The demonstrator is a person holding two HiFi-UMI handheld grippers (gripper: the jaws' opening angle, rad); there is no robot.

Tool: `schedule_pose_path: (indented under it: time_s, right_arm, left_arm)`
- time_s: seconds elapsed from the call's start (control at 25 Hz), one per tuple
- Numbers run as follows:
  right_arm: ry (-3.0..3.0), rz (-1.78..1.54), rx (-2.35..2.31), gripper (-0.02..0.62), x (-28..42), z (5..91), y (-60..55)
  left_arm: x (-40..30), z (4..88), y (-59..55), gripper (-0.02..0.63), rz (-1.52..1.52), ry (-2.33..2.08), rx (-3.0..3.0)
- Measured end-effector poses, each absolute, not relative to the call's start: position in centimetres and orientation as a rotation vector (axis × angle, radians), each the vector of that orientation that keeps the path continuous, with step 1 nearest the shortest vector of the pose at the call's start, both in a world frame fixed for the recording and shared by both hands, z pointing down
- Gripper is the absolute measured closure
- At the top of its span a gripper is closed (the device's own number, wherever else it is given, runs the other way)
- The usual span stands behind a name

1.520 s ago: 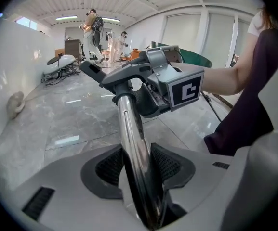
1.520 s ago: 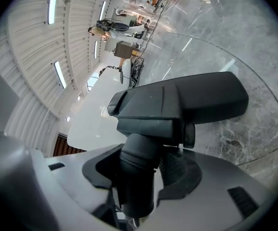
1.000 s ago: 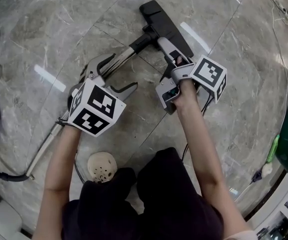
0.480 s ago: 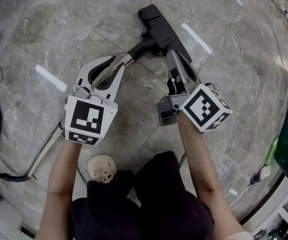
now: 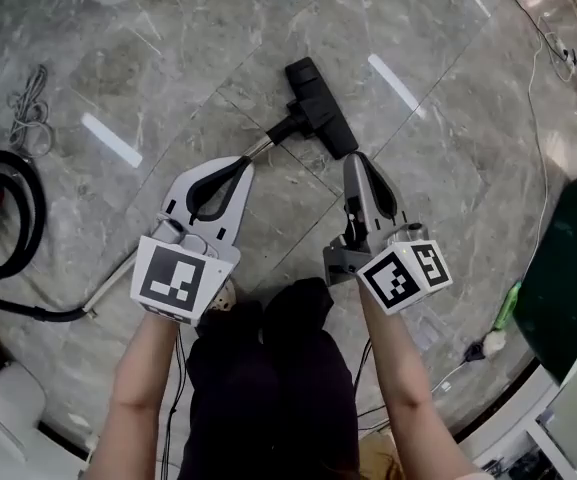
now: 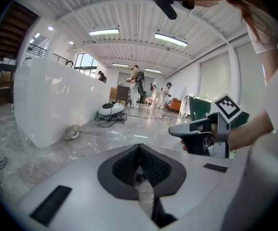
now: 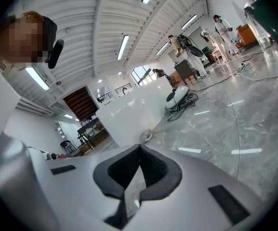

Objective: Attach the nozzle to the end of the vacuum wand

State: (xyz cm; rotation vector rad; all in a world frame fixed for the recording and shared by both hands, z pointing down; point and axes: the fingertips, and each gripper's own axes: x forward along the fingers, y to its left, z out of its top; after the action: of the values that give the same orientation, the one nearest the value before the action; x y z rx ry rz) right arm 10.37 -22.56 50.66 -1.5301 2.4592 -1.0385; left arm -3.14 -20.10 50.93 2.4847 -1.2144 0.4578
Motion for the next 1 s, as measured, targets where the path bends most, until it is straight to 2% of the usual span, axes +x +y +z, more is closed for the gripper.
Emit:
schedule_pose_path:
  time_s: [0.48, 1.0]
  right_arm:
    - [2.566, -0.946, -1.341, 0.580, 6.7, 26.1, -22.6]
    - [2.609, -0.830, -1.322, 0.580, 7.4, 3.0, -19.0]
  left_arm:
    - [-5.3, 26.4, -19.6, 0.597, 0.284, -1.319, 2.449]
    - [-5.2, 2.3, -17.4, 0.597, 0.237, -1.312, 2.529]
